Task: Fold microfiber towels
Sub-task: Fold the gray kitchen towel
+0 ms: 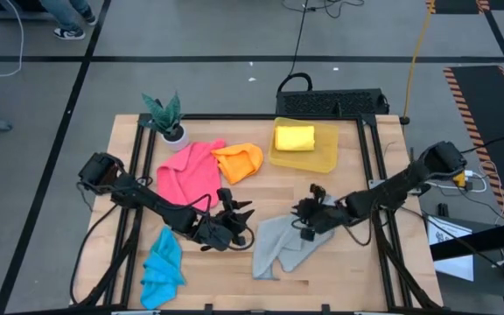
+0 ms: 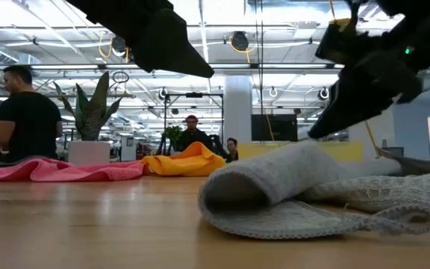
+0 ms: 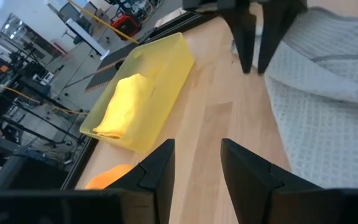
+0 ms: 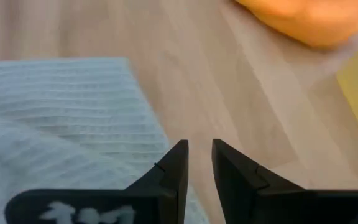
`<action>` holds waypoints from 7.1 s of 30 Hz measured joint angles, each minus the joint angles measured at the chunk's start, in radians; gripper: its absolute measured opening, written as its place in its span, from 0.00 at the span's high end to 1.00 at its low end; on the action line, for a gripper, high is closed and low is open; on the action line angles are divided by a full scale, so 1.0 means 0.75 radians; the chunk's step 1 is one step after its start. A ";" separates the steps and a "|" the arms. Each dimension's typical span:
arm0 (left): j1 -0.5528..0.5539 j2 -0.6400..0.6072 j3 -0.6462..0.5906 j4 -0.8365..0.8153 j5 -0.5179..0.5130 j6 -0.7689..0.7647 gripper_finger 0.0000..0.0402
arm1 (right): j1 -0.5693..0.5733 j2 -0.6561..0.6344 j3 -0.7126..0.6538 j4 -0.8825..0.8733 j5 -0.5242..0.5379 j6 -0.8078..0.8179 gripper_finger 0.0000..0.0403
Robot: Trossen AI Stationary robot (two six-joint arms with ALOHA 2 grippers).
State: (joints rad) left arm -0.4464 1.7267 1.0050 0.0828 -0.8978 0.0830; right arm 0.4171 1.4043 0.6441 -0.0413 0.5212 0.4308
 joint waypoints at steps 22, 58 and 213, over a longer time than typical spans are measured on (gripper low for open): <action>-0.008 0.000 0.000 -0.015 0.011 -0.025 0.67 | 0.205 0.168 -0.006 0.069 -0.655 -0.743 0.85; 0.001 0.000 0.000 -0.001 0.094 -0.089 0.67 | 0.247 0.173 -0.007 0.102 -0.178 -1.245 0.85; -0.594 -0.450 0.053 0.325 -0.113 0.479 0.98 | 0.896 -0.569 -0.006 0.767 0.633 -0.864 1.00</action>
State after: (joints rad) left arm -0.8919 1.3893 1.0451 0.3264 -0.9829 0.4423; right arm 1.0892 0.9777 0.6395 0.5339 0.9958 -0.2174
